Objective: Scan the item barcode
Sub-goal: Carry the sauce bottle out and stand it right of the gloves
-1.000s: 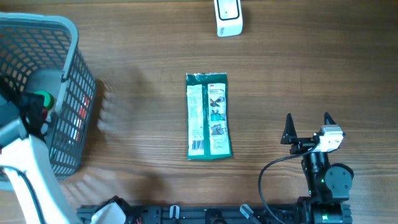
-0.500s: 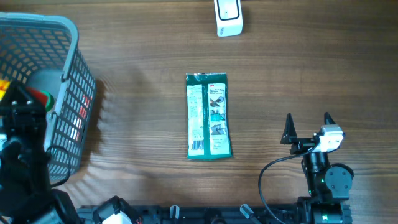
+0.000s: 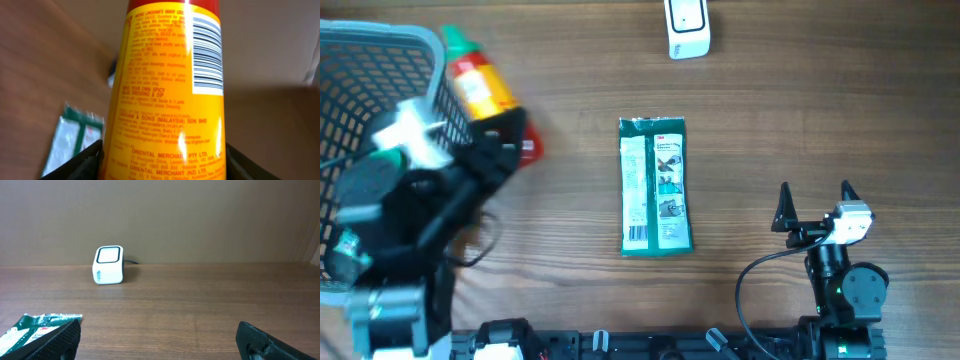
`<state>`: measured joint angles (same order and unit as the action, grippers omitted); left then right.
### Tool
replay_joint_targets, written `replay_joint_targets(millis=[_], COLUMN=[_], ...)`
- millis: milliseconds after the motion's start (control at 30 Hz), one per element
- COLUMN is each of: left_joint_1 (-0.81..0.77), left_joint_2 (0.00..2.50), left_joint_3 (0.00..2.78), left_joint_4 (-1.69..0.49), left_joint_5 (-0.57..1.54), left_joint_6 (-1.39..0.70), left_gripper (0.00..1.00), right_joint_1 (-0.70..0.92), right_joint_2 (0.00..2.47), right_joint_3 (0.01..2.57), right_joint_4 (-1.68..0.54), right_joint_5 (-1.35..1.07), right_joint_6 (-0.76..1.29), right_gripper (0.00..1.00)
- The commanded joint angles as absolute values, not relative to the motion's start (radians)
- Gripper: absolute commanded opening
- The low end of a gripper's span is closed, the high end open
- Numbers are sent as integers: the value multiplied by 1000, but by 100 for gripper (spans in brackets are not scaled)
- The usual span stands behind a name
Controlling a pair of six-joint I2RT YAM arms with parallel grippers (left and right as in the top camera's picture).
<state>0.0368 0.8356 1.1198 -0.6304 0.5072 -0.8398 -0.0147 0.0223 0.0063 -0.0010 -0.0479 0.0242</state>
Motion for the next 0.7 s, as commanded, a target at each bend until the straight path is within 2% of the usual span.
replay_joint_targets(millis=[0, 133, 333, 467, 667], left_joint_1=[-242, -503, -727, -779, -788], left_joint_2=[959, 1167, 1542, 1726, 1831], left_joint_3=[1134, 1134, 1134, 1134, 1134], left_joint_4=[-663, -630, -432, -352, -324], left_joint_5=[274, 133, 105, 86, 67], left_joint_6=[-789, -794, -823, -827, -849], left_gripper=[63, 63, 64, 64, 64], right_joint_1=[-10, -10, -10, -10, -10], right_joint_2=[23, 23, 23, 23, 23], right_joint_3=[6, 6, 6, 6, 6], right_joint_4=[1, 1, 1, 1, 1], right_joint_5=[-45, -45, -45, -45, -45], right_joint_6=[15, 15, 15, 15, 15], right_gripper=[100, 100, 100, 100, 100])
